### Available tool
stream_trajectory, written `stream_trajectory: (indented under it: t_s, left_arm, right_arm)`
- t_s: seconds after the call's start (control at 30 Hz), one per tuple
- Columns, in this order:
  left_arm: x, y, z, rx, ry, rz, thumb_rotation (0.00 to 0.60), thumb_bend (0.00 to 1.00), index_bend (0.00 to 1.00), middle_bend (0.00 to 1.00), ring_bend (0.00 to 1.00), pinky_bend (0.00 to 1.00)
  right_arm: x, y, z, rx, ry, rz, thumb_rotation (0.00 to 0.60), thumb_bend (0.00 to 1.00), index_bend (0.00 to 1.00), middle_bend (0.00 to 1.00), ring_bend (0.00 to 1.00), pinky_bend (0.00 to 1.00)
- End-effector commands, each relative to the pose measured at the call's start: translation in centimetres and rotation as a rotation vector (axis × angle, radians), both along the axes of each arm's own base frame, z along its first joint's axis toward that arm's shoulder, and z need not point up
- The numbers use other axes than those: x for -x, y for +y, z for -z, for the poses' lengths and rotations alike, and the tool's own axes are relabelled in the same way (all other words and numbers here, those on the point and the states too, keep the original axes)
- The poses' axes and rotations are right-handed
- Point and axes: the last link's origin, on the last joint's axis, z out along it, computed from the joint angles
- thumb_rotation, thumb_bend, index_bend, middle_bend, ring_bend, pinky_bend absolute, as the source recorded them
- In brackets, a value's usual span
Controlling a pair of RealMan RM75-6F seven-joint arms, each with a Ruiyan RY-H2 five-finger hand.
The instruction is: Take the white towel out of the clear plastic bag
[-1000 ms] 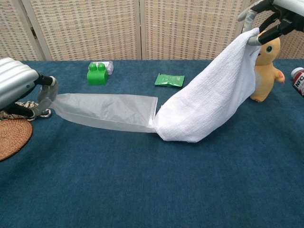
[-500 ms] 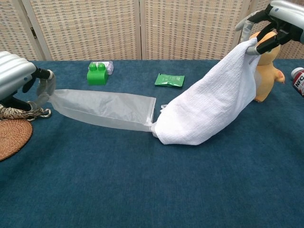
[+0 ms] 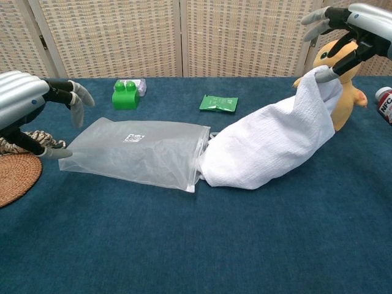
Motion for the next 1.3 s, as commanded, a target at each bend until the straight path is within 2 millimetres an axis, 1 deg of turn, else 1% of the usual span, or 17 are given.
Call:
stream_trajectory:
  t_s: [0.03, 0.13, 0.27, 0.33, 0.53, 0.7, 0.9, 1.0, 1.1, 1.3]
  left_arm:
    - [-0.5, -0.2, -0.4, 0.011, -0.088, 0.029, 0.600, 0.00, 0.56, 0.33, 0.40, 0.72]
    - [-0.6, -0.1, -0.6, -0.008, -0.124, 0.021, 0.600, 0.00, 0.53, 0.36, 0.42, 0.72]
    - [-0.5, 0.3, -1.1, -0.084, -0.120, 0.005, 0.600, 0.00, 0.40, 0.37, 0.43, 0.72]
    - [-0.5, 0.4, -1.3, -0.103, -0.129, -0.017, 0.600, 0.00, 0.37, 0.37, 0.43, 0.72]
    - [-0.7, 0.3, -2.5, -0.147, -0.199, -0.115, 0.600, 0.00, 0.33, 0.37, 0.43, 0.72]
    - [-1.0, 0.2, -3.2, -0.184, -0.180, -0.156, 0.600, 0.00, 0.31, 0.37, 0.43, 0.71]
    - [-1.3, 0.1, -3.7, -0.190, -0.163, -0.204, 0.600, 0.00, 0.30, 0.35, 0.43, 0.71]
    - [-1.4, 0.0, -4.0, -0.192, -0.155, -0.211, 0.600, 0.00, 0.31, 0.35, 0.43, 0.71]
    - [-1.4, 0.0, -4.2, -0.199, -0.148, -0.213, 0.600, 0.00, 0.31, 0.35, 0.43, 0.71]
    - [-1.2, 0.0, -5.0, -0.229, -0.157, -0.247, 0.600, 0.00, 0.31, 0.35, 0.43, 0.71]
  right_arm:
    - [0.1, 0.0, -0.1, 0.002, 0.000, 0.002, 0.600, 0.01, 0.12, 0.21, 0.10, 0.32]
    - [0.3, 0.1, -0.2, 0.004, 0.002, 0.005, 0.600, 0.01, 0.12, 0.21, 0.10, 0.32]
    - [0.7, 0.5, -0.6, 0.011, 0.005, 0.010, 0.600, 0.01, 0.12, 0.21, 0.10, 0.32]
    - [1.0, 0.7, -0.8, 0.015, 0.009, 0.012, 0.600, 0.01, 0.12, 0.21, 0.10, 0.32]
    - [2.7, 2.3, -1.8, 0.002, 0.059, 0.024, 0.600, 0.00, 0.12, 0.19, 0.08, 0.31]
    - [3.8, 3.5, -2.8, -0.007, 0.064, 0.037, 0.600, 0.00, 0.08, 0.17, 0.06, 0.30]
    - [4.6, 4.6, -3.8, -0.084, 0.042, 0.065, 0.600, 0.00, 0.06, 0.13, 0.03, 0.29]
    - [4.6, 4.9, -4.3, -0.131, -0.044, 0.086, 0.600, 0.00, 0.06, 0.12, 0.03, 0.29]
    - [4.8, 4.7, -4.8, -0.120, -0.066, 0.088, 0.600, 0.00, 0.06, 0.12, 0.03, 0.29]
    - [5.2, 4.5, -4.8, -0.052, -0.018, 0.091, 0.600, 0.00, 0.06, 0.12, 0.03, 0.29]
